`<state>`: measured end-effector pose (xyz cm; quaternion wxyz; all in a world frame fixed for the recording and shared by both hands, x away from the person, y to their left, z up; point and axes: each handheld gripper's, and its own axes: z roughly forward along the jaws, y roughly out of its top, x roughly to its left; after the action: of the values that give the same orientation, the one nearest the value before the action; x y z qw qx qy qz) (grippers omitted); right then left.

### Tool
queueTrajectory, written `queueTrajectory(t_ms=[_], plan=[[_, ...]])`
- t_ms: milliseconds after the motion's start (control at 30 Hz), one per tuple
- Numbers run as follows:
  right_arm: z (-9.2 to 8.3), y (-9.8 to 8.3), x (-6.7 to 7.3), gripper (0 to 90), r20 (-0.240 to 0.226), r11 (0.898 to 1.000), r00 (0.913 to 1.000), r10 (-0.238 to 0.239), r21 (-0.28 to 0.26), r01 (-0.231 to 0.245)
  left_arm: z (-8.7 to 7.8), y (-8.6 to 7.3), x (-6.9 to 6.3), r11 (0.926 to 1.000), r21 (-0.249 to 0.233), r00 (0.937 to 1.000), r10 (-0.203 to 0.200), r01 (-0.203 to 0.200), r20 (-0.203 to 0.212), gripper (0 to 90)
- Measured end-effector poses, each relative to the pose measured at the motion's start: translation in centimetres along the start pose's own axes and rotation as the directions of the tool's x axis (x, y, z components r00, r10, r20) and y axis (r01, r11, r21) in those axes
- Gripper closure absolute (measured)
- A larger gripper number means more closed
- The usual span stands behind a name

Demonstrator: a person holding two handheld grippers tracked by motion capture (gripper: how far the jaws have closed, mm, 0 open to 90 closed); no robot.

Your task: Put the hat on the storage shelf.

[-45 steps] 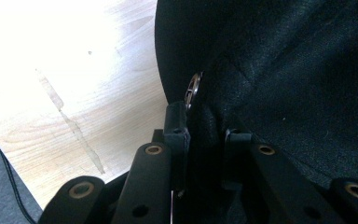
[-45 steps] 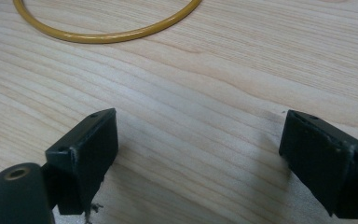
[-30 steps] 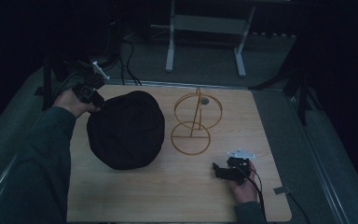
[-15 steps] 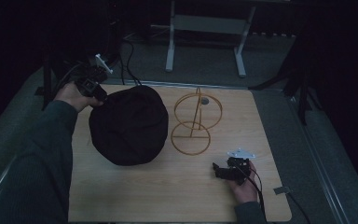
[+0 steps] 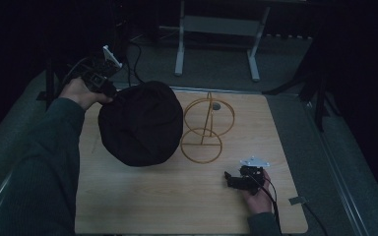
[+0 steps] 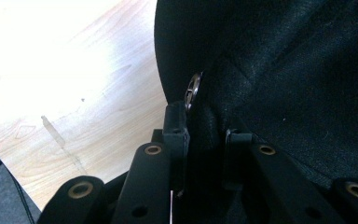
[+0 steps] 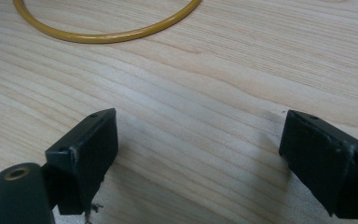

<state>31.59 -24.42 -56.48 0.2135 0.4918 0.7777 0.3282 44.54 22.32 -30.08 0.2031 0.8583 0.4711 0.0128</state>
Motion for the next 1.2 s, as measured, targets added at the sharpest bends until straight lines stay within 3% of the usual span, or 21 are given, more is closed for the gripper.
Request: queueTrajectory(t_ms=[533,833,1200], plan=[[0.0,0.0,0.0,11.5,0.0,1.0,1.0,0.0,0.001,0.0,-1.0,1.1,-0.5,0.9999,-0.013,0.9998,0.003,-0.003,0.02,76.2],[0.0,0.0,0.0,11.5,0.0,1.0,1.0,0.0,-0.001,0.0,-1.7,2.6,-2.0,0.9992,-0.016,0.999,0.038,-0.038,0.024,76.1],[0.0,0.0,0.0,11.5,-0.003,1.0,1.0,-0.002,-0.001,0.002,-2.0,3.8,-2.6,0.9992,-0.027,0.9991,0.03,-0.029,0.029,76.0]])
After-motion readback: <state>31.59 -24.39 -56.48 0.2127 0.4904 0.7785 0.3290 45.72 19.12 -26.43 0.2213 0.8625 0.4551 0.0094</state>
